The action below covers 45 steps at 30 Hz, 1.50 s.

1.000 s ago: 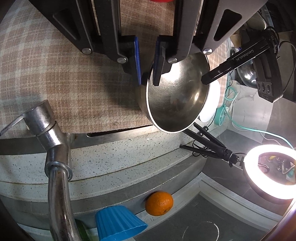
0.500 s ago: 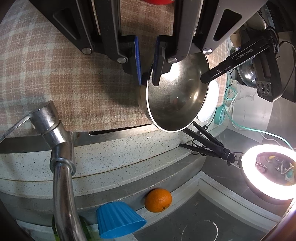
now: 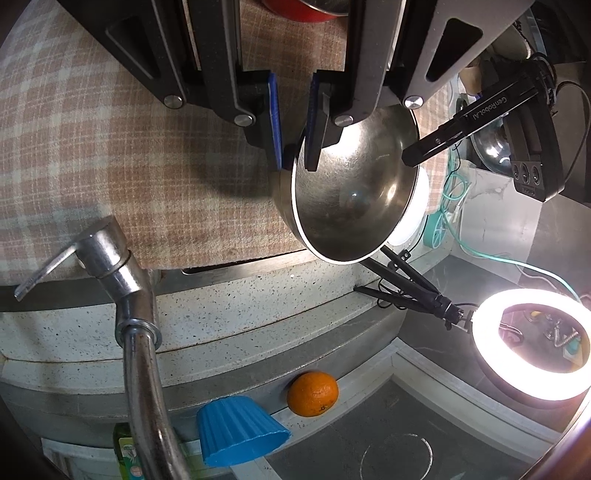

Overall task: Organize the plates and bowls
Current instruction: 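Lift the steel bowl with the right gripper and carry it toward the plate stack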

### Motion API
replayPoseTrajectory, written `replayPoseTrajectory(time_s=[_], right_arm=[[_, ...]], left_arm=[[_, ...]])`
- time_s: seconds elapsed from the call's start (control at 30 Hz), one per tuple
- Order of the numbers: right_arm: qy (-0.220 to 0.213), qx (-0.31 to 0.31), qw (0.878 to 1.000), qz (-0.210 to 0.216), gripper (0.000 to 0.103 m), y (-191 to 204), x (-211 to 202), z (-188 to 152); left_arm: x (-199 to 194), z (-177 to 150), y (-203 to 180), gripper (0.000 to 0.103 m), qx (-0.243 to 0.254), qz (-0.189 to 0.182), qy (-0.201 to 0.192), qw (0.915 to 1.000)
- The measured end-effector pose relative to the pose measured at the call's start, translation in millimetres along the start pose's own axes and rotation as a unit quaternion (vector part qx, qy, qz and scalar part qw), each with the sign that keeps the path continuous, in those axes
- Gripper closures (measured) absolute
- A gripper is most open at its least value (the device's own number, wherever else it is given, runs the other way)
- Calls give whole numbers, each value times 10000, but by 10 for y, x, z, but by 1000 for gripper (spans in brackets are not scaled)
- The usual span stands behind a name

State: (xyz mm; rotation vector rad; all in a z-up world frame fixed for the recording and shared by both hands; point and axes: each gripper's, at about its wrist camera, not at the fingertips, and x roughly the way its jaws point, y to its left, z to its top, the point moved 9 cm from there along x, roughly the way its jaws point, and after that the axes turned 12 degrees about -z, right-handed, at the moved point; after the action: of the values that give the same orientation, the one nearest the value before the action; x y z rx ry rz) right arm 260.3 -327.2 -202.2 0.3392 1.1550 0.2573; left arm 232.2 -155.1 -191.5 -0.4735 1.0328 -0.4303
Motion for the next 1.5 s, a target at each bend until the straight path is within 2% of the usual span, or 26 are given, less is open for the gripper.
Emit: replayPoseTrajectory(time_s=[0.4,0.73,1.2,1.5], right_arm=[[-106,16,9999,-32,92,144,-249,-175],[-206,-52,9998,16,92,455,-399,-328],[-273,-347,9989,151,92,1127,-489,-547],[-182,-622,9975,267,92,1665,-359,-716]], left_arm=[[-254,-109,-58,92,90,-118,-64,9999],[-584,-208,42,92,96,-155,-174,9997],[-1145,-339,405,92,-59,-80,-441,9990],[-1504,-404,774,92,-325,33,-629,9975]])
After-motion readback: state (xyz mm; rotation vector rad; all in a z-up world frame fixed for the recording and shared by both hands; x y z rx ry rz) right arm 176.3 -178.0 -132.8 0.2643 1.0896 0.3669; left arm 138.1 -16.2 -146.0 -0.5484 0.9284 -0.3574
